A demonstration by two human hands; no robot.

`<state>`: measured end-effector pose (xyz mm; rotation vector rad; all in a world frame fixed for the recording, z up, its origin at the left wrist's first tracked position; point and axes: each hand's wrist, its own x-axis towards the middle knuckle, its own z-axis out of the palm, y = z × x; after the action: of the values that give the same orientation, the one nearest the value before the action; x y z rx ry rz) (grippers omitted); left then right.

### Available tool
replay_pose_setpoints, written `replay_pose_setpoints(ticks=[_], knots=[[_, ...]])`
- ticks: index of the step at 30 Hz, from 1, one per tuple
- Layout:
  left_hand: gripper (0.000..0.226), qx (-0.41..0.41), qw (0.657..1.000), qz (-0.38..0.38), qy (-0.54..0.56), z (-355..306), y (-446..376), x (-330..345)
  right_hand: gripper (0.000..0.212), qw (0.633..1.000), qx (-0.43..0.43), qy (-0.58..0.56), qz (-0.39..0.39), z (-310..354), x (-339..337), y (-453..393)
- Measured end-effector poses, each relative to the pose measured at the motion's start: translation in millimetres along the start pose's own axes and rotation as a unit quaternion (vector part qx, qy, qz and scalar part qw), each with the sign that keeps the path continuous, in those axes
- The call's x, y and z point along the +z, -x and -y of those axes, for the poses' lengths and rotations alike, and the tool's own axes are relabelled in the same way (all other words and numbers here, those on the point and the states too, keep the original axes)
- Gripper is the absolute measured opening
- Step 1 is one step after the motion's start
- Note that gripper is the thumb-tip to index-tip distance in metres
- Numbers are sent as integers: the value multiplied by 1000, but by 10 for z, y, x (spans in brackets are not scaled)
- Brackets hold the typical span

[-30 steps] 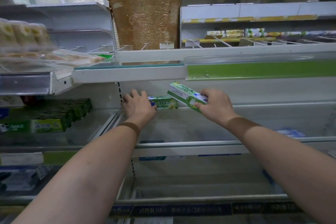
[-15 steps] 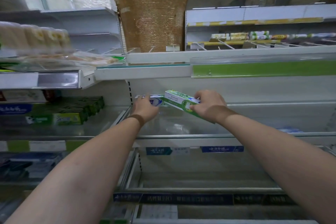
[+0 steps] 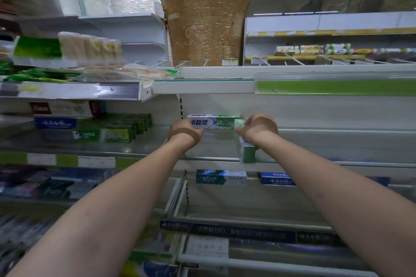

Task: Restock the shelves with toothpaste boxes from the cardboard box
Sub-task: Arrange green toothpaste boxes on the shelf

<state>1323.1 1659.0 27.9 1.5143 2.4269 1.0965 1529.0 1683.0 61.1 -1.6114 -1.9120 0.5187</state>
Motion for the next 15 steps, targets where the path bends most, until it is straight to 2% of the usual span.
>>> replay_pose_setpoints(ticks=[1, 4, 6, 7, 9, 10, 12, 15], knots=[[48, -7, 1000, 3, 12, 3, 17, -20, 29, 997, 22, -76, 18, 30, 16, 31], [51, -11, 999, 11, 45, 0, 106, -97, 3, 955, 77, -278, 68, 74, 58, 103], [50, 1, 998, 13, 54, 26, 156, -145, 15, 949, 71, -302, 64, 40, 87, 78], [51, 6, 998, 13, 56, 43, 179, -172, 20, 960, 56, -269, 51, 18, 84, 73], [52, 8, 998, 14, 57, 73, 226, -237, 33, 994, -6, -103, 17, -48, 68, 61], [51, 8, 998, 15, 58, 80, 250, -269, 42, 998, -52, -13, 16, -82, 69, 69], [50, 7, 997, 19, 73, 84, 304, -322, 60, 981, -151, 107, 59, -118, 101, 96], [60, 0, 996, 23, 89, 114, 343, -351, 62, 954, -238, 147, 109, -95, 174, 124]])
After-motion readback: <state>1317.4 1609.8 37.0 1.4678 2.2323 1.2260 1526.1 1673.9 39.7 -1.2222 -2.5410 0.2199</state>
